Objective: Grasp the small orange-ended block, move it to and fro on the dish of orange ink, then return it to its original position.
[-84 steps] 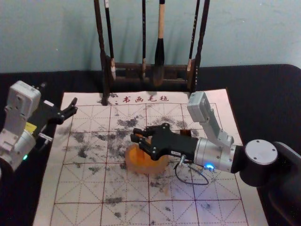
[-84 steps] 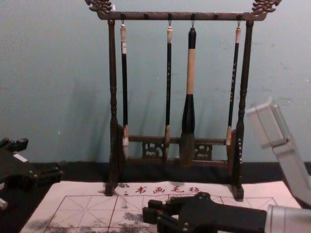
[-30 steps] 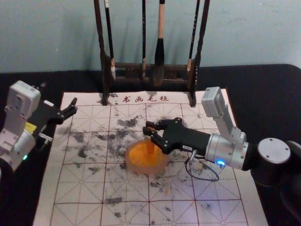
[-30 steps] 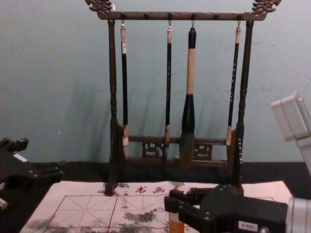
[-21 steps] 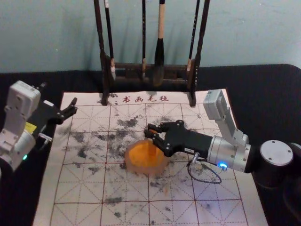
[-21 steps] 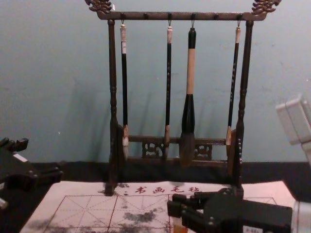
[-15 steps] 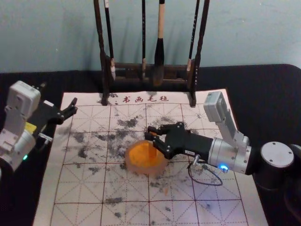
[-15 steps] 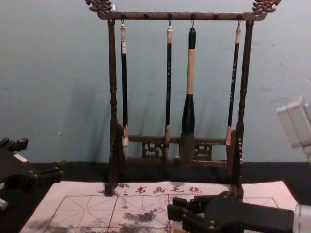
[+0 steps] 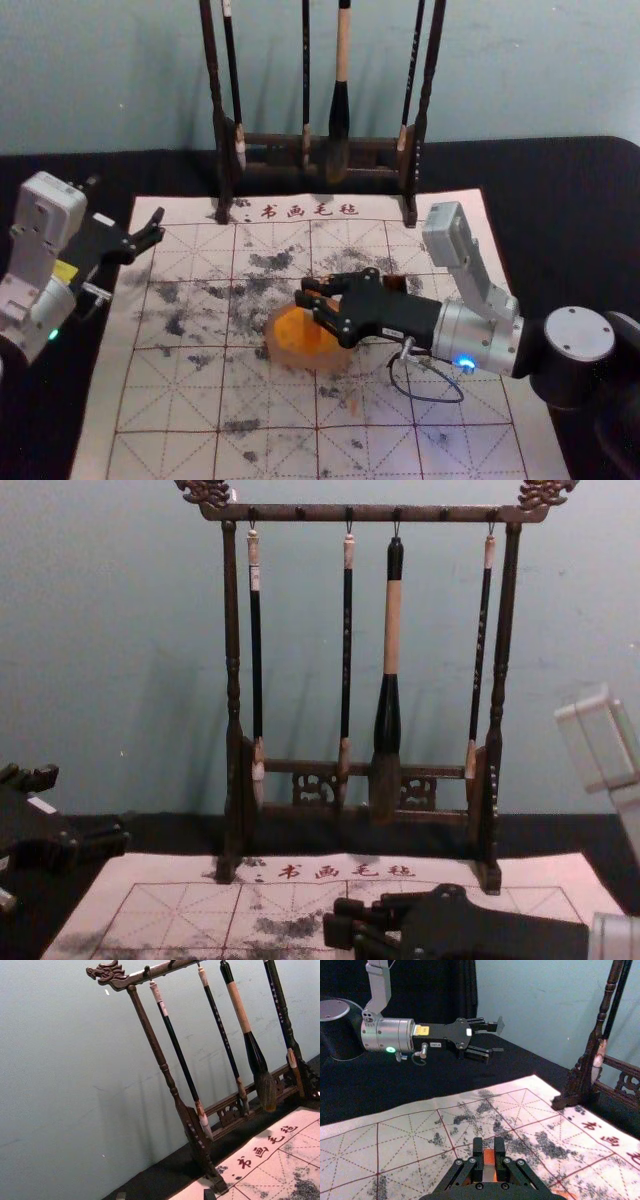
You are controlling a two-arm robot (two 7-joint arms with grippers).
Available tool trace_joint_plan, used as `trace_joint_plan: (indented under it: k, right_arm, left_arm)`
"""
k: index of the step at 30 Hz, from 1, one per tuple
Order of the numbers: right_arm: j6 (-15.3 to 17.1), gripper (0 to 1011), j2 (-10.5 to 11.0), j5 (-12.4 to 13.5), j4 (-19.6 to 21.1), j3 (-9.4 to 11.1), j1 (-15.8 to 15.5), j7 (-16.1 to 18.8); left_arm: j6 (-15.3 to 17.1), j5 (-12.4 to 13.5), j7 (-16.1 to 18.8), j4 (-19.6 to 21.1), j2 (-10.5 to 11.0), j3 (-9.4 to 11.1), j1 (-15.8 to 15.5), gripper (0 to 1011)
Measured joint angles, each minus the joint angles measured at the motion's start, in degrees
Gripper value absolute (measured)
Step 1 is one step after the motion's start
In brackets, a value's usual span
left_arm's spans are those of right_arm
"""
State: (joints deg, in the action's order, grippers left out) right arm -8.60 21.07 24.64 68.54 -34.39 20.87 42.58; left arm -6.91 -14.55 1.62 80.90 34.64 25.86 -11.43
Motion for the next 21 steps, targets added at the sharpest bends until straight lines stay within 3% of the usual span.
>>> trace_joint_plan:
  k: [21]
  right_arm:
    - [-0.63, 136, -3.29, -0.73, -4.12, -1.06, 2.85, -0.34]
  left_arm:
    - [0.0, 0.0, 0.0, 0.0, 0.0, 0.0, 0.0, 1001]
